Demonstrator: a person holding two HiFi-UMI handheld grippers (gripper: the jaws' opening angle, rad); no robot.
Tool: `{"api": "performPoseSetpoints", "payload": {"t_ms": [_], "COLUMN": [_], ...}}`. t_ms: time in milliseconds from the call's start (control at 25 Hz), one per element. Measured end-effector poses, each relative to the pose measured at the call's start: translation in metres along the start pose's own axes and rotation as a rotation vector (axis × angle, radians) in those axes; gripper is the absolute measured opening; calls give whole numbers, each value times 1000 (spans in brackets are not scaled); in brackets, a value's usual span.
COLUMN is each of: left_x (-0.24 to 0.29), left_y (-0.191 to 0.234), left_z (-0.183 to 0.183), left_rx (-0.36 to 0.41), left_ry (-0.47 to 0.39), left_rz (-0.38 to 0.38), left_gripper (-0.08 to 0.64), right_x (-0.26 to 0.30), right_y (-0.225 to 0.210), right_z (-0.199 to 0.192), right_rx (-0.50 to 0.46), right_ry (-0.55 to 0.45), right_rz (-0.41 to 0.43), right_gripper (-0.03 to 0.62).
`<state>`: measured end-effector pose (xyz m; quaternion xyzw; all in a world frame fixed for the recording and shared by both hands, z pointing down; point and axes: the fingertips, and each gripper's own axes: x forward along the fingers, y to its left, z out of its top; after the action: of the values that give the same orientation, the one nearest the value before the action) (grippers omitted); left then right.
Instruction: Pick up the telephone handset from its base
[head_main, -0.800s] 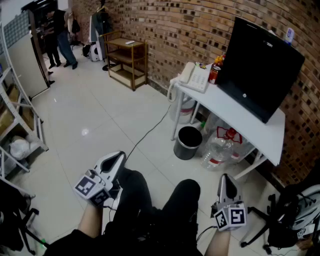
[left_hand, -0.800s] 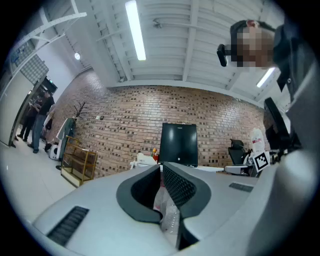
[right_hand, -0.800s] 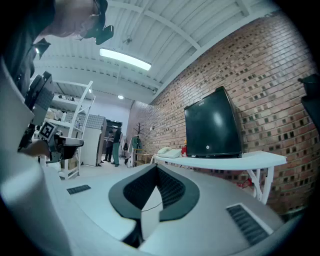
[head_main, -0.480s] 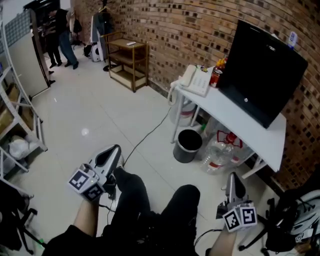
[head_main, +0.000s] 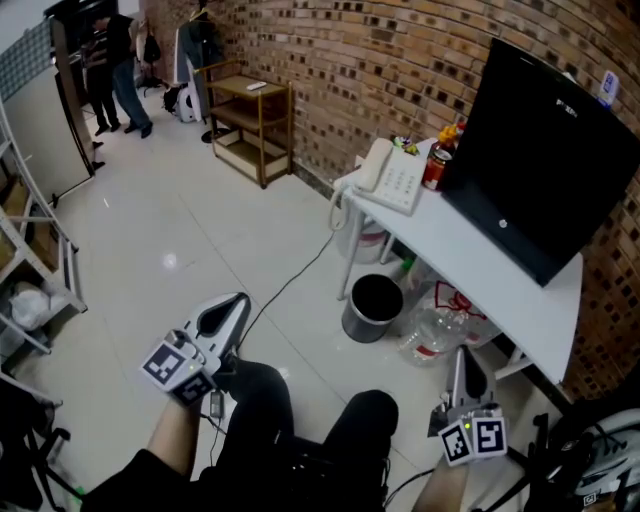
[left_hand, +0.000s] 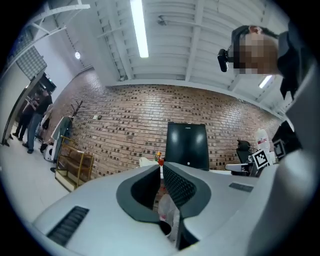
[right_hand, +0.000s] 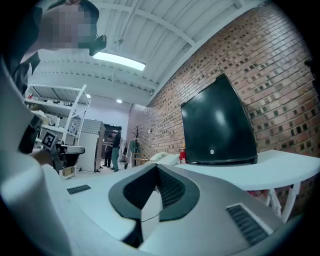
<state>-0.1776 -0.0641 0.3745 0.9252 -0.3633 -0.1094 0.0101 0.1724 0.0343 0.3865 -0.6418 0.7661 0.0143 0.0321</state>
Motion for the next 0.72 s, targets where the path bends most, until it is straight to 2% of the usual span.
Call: {"api": "performPoseSetpoints", "payload": {"t_ms": [320,480,720], "left_x": [74,110,153], "left_y": [31,41,62], "left_z": [-7,-6,-7], "left_rx": [-8,-25,-8], "left_ry": [43,49,51], "left_rz": [17,1,-6], "left_gripper": [18,18,18], "right_x": [58,88,129], "right_y": [-30,-45,-61], "right_z": [15,19,30], "right_rx": [-23,-33,-44], "right_ry": [-28,-33,-71], "right_rz": [13,14,20], "right_gripper": [9,9,9]}}
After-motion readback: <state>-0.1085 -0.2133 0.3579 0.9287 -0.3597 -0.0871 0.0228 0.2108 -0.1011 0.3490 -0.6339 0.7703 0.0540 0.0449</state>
